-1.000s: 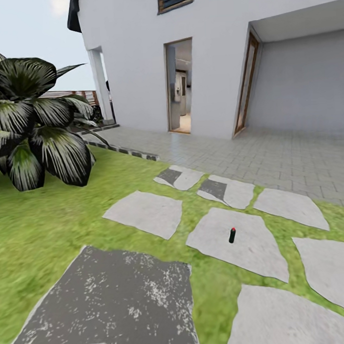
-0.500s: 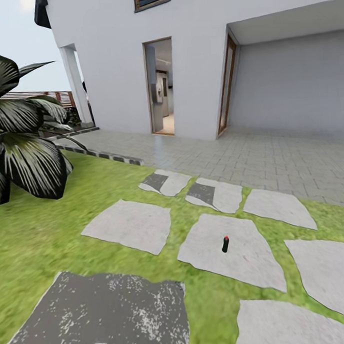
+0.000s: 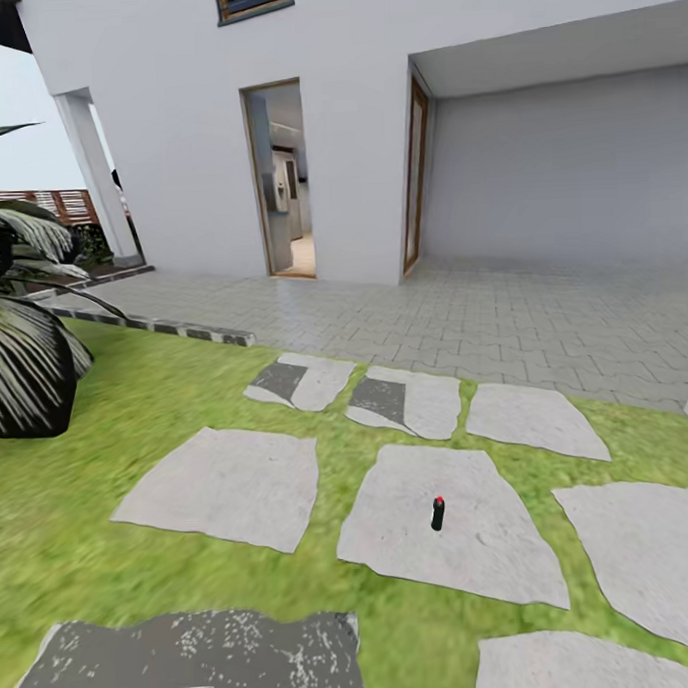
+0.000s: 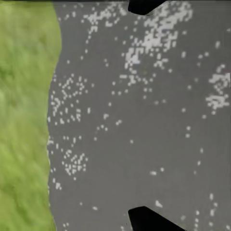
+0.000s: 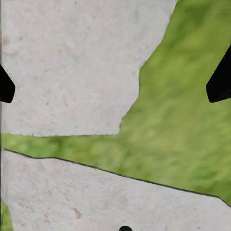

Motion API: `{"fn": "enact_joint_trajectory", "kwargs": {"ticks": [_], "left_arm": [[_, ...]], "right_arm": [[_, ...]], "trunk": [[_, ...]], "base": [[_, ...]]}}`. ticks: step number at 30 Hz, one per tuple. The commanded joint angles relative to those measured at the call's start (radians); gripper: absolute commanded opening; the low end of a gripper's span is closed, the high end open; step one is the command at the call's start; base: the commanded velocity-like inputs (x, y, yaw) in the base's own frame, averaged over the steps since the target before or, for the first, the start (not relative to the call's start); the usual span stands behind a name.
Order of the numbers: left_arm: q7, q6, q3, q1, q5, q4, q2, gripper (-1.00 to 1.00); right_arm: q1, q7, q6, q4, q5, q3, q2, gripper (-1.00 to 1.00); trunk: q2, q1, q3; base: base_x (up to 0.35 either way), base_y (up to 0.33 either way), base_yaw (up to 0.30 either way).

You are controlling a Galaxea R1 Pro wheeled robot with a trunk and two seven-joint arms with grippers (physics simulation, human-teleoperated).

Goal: Pick up the pesticide atomizer in the garden and spray insectifuge to fully cover both potted plants in the garden.

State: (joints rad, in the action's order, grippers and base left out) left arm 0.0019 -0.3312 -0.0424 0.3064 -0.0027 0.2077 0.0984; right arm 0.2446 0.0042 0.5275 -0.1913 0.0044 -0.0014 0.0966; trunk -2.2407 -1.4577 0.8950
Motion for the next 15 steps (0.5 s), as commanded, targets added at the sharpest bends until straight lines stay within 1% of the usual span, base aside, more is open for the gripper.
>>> {"fn": "enact_joint_trajectory", "kwargs": {"ticks": [1,15], "left_arm": [[0.000,-0.003,-0.004,0.000,0.000,-0.001,0.000,1.00],[0.000,-0.003,-0.004,0.000,0.000,-0.001,0.000,1.00]], "right_arm": [[0.001,0.000,0.003,0.001,0.000,0.000,0.000,1.00],[0.001,0.000,0.003,0.001,0.000,0.000,0.000,1.00]], "trunk": [[0.000,0.000,0.000],[0.000,0.000,-0.012]], "base": [[0.338,0.089,-0.222],[0.338,0.087,-0.222]]}}
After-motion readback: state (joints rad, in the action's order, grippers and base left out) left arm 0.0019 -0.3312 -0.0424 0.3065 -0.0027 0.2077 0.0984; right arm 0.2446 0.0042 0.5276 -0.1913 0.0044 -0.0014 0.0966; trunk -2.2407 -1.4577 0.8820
